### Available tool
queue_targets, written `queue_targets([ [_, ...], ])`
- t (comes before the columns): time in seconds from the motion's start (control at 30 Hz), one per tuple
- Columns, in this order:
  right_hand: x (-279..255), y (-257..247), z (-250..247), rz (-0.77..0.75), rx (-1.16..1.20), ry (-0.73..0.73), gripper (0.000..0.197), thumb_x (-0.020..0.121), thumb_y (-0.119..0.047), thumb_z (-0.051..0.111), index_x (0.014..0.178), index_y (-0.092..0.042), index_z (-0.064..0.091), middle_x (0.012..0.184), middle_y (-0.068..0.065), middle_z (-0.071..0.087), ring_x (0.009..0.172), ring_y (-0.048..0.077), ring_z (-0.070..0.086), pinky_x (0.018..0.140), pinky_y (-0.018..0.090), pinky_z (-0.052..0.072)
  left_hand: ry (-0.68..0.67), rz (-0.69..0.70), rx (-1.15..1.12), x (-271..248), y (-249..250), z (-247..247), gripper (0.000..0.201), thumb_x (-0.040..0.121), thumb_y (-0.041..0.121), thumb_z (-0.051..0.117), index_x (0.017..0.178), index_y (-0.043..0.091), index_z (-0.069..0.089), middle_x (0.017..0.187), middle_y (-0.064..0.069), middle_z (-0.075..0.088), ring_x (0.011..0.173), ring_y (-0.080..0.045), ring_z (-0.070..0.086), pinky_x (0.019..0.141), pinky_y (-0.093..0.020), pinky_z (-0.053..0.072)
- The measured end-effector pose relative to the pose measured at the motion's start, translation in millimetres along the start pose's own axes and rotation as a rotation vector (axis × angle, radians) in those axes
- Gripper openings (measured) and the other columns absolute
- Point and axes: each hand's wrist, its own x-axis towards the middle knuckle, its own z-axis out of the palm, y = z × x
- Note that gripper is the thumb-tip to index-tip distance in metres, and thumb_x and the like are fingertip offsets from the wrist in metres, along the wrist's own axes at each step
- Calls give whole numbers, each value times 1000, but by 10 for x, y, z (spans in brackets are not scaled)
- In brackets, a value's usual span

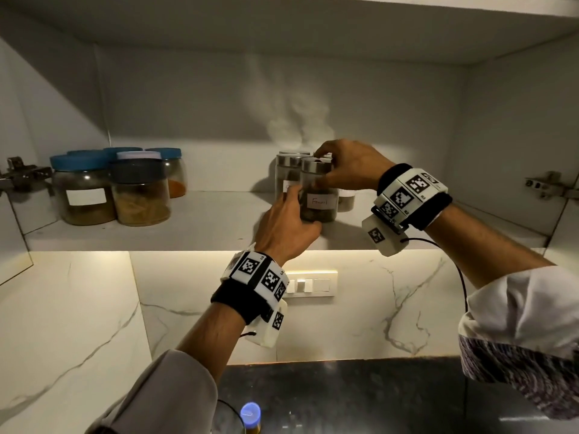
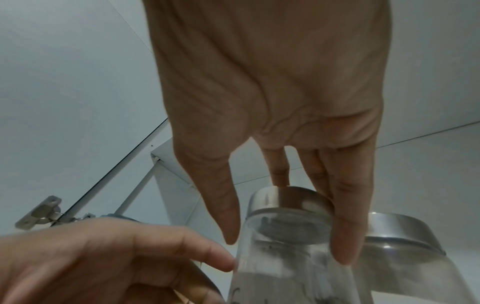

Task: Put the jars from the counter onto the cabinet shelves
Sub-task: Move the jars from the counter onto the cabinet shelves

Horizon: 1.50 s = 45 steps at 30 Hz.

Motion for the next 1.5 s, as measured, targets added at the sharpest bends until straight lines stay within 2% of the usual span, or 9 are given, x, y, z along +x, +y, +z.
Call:
queue_targets([
  [0.37,-534,-263,39,-17,61,139,66,91,-30,77,150,-19,49,145,8,62,125,26,61,90,28,43,191,119,-131,-302,-32,-102,50,85,15,72,134,18,62,127,0,68,113,-19,65,96,-36,56],
  [0.47,-1026,-410,243,-168,306,232,49,92,-27,75,138,-19,63,130,0,71,112,13,68,95,28,58,443,252,-163,-757,-187,-122,26,87,11,67,112,10,72,108,0,73,96,-15,67,85,-32,58],
  [0.57,-1564,-454,726,-269,576,87,23,94,-22,75,116,-18,76,101,-5,80,89,6,75,83,24,62,532,244,-126,-1399,-524,-101,13,87,3,65,96,7,73,94,-1,72,87,-13,64,79,-21,51],
  [0.73,-2199,-312,2158,-40,764,-224,7,88,-18,79,94,-21,82,79,0,80,72,15,74,75,36,60,425,-164,2,-2520,-1521,133,15,83,9,65,82,20,75,75,10,66,68,-3,55,69,-22,47],
  [0.87,-2531,-66,3364,154,651,-418,13,78,-26,73,88,-23,82,75,-5,79,73,12,76,77,43,63,101,-470,154,-3372,-2230,443,6,84,18,73,85,23,73,80,5,71,73,-20,66,71,-38,57],
  [0.97,-2624,5,3985,252,524,-564,18,81,-17,73,95,-24,81,85,-5,80,81,13,75,86,40,62,-177,-689,154,-3806,-2520,665,30,74,36,69,104,29,70,97,8,71,90,-18,69,81,-40,58],
  [1.13,-2367,32,4743,218,338,-639,49,82,-22,68,130,-27,66,116,3,76,108,27,71,95,43,58,-530,-727,168,-4108,-2684,1168,73,74,37,75,142,27,52,136,6,52,128,-18,51,101,-35,49],
  [1.37,-1820,-62,5562,-178,31,-811,77,87,-26,74,156,-25,40,150,11,47,132,39,52,98,50,55,-498,-801,259,-4220,-2811,1512,83,75,29,75,151,24,43,137,5,46,127,-18,49,97,-33,52],
  [1.5,-1820,-12,5803,-261,-33,-859,62,91,-24,73,149,-23,51,143,13,51,130,40,53,100,51,53,-420,-798,301,-4237,-2810,1608,74,79,26,74,148,21,47,133,3,50,123,-19,53,96,-32,53],
])
